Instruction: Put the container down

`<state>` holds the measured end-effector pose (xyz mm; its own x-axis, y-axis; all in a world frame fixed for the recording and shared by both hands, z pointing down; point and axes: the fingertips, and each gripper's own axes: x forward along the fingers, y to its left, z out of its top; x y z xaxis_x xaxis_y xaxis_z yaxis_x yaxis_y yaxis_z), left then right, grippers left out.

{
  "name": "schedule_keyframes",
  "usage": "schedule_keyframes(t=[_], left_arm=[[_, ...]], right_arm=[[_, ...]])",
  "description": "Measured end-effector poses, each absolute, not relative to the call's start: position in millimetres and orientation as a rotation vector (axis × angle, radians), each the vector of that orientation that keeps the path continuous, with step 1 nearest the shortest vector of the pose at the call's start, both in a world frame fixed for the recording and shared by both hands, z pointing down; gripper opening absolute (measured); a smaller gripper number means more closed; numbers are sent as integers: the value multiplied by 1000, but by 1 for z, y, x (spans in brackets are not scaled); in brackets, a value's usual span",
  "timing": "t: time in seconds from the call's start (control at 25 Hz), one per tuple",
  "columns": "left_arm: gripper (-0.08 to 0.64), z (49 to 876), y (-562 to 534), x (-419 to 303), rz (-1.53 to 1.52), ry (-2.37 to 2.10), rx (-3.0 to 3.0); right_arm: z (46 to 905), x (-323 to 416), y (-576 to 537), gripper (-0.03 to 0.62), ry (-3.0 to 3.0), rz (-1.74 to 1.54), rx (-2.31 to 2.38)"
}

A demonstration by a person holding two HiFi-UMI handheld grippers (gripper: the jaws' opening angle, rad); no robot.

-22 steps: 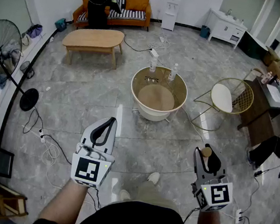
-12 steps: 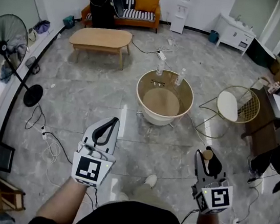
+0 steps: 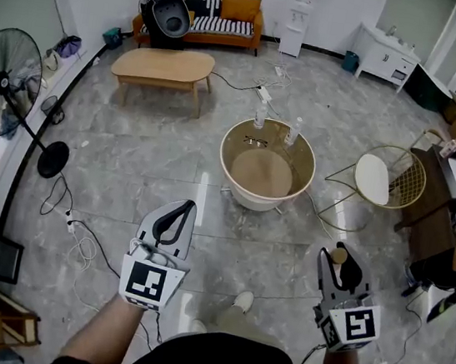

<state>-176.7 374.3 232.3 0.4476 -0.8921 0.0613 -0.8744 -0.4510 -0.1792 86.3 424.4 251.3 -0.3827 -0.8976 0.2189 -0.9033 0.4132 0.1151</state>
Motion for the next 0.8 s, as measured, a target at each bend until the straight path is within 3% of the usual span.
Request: schedule_keyframes(t=[0.8], left_arm=[[15,250,296,-131,-263,1539,-2589]], right_arm=[[270,116,343,150,-2427,89,1562]])
